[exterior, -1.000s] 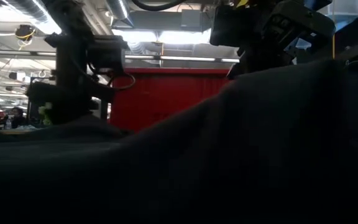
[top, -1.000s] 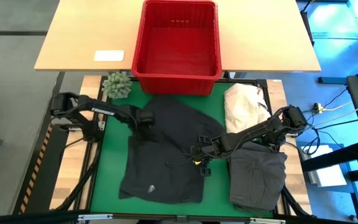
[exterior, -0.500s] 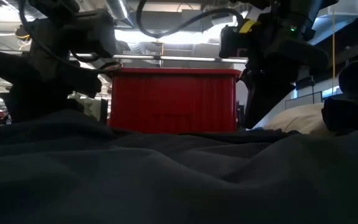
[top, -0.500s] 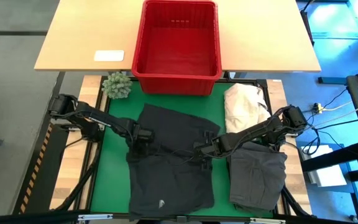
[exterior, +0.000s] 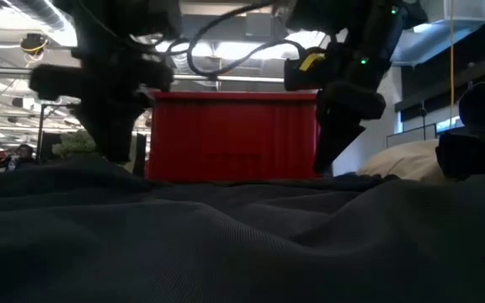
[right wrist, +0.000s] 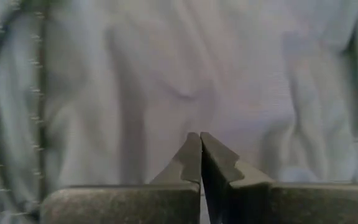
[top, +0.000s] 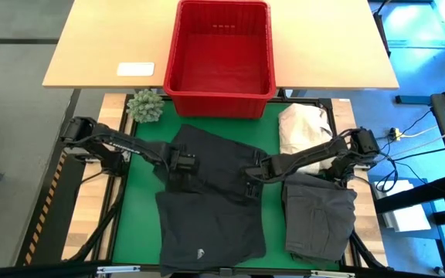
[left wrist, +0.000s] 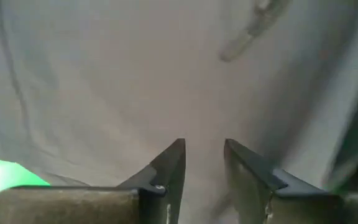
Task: Fold laundry
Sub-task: Fold the gray short
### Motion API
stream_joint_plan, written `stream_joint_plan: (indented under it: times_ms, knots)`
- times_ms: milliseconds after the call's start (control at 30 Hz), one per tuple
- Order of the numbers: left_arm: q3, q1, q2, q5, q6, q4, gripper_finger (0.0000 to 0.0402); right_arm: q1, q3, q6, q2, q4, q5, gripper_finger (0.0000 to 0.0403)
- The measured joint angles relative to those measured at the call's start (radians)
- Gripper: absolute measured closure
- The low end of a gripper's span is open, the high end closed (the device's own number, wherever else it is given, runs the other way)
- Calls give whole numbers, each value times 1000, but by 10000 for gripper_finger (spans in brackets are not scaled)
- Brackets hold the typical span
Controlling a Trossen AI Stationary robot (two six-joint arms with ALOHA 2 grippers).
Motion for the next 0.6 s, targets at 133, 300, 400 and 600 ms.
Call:
stream_joint_plan:
  times_ms: [133,300,400,600]
  knots:
    - [-25,77,0,-9,60,49,309,-21,0,-22,-4,-23,13,403]
    - [-104,223,-1,-16,125,130,318,-45,-11,-24,-16,-36,30,403]
    - [-158,312,-1,7,166,209,317,-58,-62,-23,-53,-19,37,403]
    - [-263,434,-6,125,212,440,317,-73,-272,-10,-236,237,-8,403]
